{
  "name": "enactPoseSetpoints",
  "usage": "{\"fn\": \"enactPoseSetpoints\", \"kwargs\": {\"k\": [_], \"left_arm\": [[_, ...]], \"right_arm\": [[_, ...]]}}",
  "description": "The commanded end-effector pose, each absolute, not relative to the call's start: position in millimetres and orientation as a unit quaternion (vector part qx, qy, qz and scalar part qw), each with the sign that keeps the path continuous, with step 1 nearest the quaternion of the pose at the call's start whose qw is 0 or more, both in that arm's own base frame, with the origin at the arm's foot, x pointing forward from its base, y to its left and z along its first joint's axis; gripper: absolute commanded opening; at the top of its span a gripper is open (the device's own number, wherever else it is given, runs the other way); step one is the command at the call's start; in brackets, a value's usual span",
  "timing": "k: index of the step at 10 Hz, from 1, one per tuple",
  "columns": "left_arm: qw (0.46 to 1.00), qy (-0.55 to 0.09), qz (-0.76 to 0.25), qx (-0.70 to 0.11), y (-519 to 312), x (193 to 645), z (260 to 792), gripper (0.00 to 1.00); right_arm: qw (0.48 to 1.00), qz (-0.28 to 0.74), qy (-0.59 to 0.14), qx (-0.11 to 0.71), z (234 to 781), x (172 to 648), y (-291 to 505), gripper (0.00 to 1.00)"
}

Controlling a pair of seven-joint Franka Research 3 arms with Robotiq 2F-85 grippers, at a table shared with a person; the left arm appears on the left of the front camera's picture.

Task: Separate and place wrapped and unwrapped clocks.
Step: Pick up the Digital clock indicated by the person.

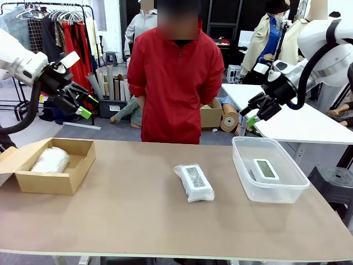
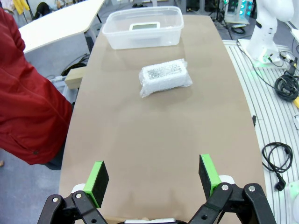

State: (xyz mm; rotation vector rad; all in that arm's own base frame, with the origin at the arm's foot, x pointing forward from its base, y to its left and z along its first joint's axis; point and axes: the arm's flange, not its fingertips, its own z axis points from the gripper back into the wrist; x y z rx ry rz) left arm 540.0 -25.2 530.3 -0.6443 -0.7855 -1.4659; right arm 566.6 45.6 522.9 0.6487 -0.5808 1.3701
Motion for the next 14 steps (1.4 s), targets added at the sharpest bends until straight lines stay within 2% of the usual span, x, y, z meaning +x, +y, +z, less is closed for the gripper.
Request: {"fn": "enactPoseSetpoints", "kwargs": {"k": [1,3,7,11,14], "left_arm": [[0.629,-0.345,-0.638,-0.279,-24.6,538.6,531.7,1.0],[0.629,-0.345,-0.638,-0.279,-24.6,538.6,531.7,1.0],[0.629,-0.345,-0.638,-0.279,-24.6,538.6,531.7,1.0],[0.629,-0.345,-0.638,-0.279,-24.6,538.6,531.7,1.0],[0.629,-0.345,-0.638,-0.279,-24.6,538.6,531.7,1.0]], "right_arm": [[0.66,0.624,-0.269,0.321,533.5,585.1,38.8,1.0],[0.66,0.618,-0.27,0.331,541.6,597.4,31.1,1.0],[0.663,0.589,-0.34,0.312,546.9,601.5,9.0,1.0],[0.665,0.584,-0.352,0.305,547.0,596.3,-7.3,1.0],[0.676,0.582,-0.328,0.312,550.0,604.7,-4.7,1.0]]}}
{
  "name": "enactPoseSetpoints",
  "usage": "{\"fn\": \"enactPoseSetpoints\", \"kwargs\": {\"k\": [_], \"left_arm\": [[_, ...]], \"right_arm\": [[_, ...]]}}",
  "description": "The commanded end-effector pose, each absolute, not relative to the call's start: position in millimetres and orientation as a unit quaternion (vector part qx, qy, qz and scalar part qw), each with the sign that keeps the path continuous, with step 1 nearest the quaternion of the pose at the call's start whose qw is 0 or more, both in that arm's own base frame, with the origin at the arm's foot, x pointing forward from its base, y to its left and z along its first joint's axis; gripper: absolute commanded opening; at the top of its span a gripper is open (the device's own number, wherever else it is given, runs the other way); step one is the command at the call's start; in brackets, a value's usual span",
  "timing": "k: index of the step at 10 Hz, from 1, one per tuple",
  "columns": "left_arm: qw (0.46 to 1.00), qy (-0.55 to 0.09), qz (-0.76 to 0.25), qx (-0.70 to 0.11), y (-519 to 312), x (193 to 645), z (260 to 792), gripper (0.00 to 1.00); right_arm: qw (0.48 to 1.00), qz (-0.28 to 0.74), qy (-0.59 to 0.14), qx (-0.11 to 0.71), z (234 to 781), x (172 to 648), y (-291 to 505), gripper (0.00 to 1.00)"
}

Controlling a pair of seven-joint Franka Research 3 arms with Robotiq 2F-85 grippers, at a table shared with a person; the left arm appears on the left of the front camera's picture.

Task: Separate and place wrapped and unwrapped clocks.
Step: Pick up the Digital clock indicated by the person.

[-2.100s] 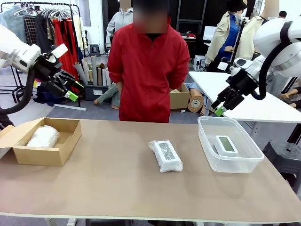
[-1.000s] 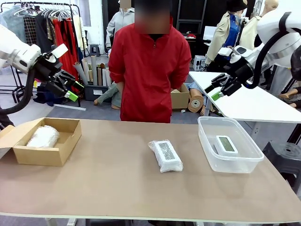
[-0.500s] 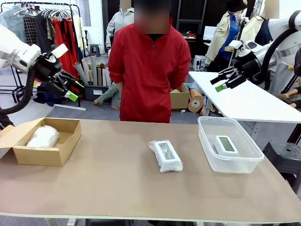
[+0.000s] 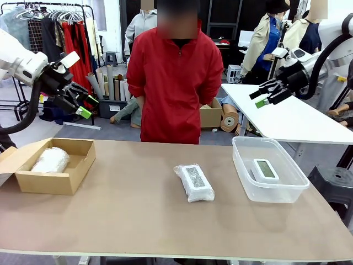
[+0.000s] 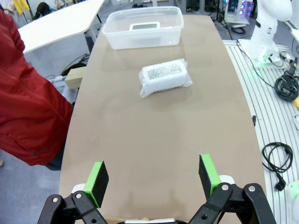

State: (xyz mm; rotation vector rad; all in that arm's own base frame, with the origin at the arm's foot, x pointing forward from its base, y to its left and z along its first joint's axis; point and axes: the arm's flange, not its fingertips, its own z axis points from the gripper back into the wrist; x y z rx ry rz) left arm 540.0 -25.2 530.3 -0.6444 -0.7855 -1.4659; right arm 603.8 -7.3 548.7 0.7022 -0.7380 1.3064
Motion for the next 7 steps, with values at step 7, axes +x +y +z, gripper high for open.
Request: {"fn": "enactPoseSetpoints", "kwargs": {"k": [7], "left_arm": [[0.629,-0.345,-0.638,-0.279,-24.6,538.6,531.7,1.0]], "right_arm": [[0.676,0.582,-0.328,0.312,550.0,604.7,-4.7,1.0]]}}
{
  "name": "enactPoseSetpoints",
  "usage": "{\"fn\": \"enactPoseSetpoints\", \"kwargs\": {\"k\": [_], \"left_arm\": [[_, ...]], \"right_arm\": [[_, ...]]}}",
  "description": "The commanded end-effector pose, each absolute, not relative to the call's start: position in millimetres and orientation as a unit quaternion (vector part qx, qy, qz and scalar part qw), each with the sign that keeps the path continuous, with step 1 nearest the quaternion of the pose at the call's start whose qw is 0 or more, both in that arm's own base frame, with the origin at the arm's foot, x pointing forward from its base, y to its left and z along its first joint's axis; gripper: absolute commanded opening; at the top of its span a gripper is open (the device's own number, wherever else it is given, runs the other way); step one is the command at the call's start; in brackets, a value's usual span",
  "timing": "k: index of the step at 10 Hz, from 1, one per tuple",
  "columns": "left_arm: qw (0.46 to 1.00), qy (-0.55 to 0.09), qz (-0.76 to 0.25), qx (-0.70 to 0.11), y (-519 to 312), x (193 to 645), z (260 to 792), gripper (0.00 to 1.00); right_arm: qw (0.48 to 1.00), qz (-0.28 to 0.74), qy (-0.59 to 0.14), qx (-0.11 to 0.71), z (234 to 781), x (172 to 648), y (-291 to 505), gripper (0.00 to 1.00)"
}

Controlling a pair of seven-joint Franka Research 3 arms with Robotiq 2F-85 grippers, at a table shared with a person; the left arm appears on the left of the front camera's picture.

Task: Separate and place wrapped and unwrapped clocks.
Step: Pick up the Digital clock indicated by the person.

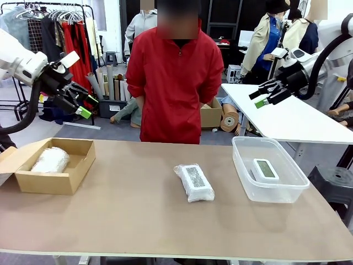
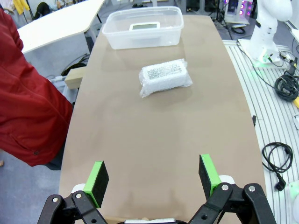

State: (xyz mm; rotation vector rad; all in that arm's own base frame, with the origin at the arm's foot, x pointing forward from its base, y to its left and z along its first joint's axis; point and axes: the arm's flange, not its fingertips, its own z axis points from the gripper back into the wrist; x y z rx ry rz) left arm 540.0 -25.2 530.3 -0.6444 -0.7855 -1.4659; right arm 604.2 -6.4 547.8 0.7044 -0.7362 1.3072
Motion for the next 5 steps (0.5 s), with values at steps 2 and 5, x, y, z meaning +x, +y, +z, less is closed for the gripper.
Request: {"fn": "enactPoseSetpoints", "kwargs": {"k": [2,5], "left_arm": [[0.629,-0.345,-0.638,-0.279,-24.6,538.6,531.7,1.0],[0.629,-0.345,-0.638,-0.279,-24.6,538.6,531.7,1.0]], "right_arm": [[0.676,0.582,-0.328,0.312,550.0,604.7,-4.7,1.0],[0.676,0.582,-0.328,0.312,550.0,604.7,-4.7,1.0]]}}
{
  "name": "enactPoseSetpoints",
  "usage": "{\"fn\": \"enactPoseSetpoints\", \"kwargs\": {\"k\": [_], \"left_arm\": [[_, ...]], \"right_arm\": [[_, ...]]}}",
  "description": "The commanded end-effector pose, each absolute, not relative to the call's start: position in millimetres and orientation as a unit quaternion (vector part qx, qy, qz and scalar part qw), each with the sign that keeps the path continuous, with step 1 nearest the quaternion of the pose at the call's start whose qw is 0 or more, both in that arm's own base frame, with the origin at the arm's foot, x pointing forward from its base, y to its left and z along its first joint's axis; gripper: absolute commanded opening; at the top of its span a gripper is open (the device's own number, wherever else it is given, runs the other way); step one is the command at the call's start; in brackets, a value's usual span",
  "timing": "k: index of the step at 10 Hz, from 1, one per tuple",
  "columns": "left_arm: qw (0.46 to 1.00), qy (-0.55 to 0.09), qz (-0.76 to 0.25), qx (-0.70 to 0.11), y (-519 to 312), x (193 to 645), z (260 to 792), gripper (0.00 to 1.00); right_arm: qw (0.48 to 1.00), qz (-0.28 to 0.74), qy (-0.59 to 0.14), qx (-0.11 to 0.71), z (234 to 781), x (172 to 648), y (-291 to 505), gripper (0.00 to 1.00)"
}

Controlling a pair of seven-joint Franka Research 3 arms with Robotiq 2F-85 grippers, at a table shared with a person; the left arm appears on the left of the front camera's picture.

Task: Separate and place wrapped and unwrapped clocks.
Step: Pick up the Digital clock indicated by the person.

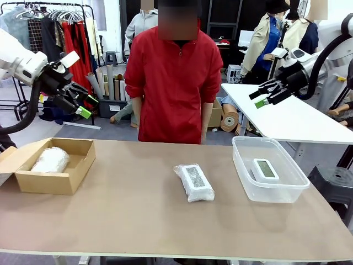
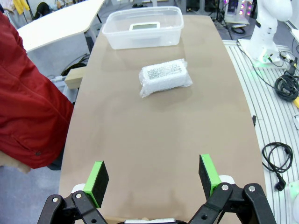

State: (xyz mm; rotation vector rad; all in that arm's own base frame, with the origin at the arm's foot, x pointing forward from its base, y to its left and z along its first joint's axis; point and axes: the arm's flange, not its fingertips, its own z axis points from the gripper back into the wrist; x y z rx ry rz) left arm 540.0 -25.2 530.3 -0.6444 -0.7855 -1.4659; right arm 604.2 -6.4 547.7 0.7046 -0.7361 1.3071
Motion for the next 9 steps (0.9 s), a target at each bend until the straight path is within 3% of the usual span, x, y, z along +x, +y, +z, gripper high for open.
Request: {"fn": "enactPoseSetpoints", "kwargs": {"k": [1,9], "left_arm": [[0.629,-0.345,-0.638,-0.279,-24.6,538.6,531.7,1.0],[0.629,-0.345,-0.638,-0.279,-24.6,538.6,531.7,1.0]], "right_arm": [[0.676,0.582,-0.328,0.312,550.0,604.7,-4.7,1.0],[0.676,0.582,-0.328,0.312,550.0,604.7,-4.7,1.0]]}}
